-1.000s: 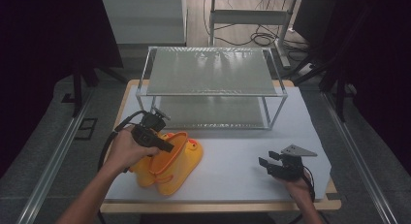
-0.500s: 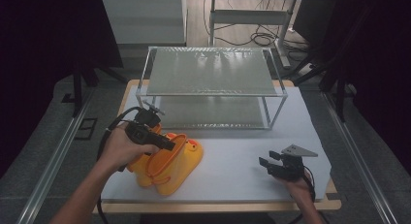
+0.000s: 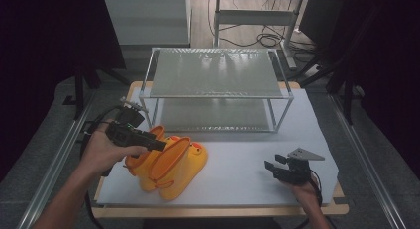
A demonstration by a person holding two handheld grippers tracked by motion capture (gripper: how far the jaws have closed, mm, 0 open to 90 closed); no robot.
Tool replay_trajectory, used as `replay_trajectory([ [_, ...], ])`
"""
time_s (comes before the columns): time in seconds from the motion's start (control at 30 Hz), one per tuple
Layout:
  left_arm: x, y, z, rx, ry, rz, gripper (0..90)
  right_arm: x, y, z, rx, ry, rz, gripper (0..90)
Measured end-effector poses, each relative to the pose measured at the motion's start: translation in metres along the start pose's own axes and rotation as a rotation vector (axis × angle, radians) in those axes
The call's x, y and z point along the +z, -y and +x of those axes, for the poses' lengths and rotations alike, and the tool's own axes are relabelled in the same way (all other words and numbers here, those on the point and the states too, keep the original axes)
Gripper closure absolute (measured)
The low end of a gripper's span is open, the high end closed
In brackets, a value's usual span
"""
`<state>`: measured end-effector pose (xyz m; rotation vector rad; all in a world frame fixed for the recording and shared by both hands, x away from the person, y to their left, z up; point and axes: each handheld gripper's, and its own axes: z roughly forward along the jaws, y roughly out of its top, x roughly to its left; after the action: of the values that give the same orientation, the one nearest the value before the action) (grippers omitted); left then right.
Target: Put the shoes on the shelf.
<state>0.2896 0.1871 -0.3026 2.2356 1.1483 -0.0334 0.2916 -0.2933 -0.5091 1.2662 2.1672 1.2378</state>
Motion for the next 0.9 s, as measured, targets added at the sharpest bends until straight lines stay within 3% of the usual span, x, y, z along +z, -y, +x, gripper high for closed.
replay_trajectory([
  [0.2, -0.002, 0.003, 0.006, -0.015, -0.004, 0.005, 45.9, 0.000, 0.000, 0.001, 0.002, -0.002, 0.000, 43.3],
  [0.73, 0.025, 0.008, 0.015, -0.043, 0.016, 0.082, 38.5, 0.000, 0.000, 0.000, 0.001, 0.005, -0.002, 43.1],
  [0.9, 0.034, 0.006, 0.013, -0.033, 0.013, 0.106, 37.8, 0.000, 0.000, -0.001, 0.001, 0.006, -0.002, 43.1],
])
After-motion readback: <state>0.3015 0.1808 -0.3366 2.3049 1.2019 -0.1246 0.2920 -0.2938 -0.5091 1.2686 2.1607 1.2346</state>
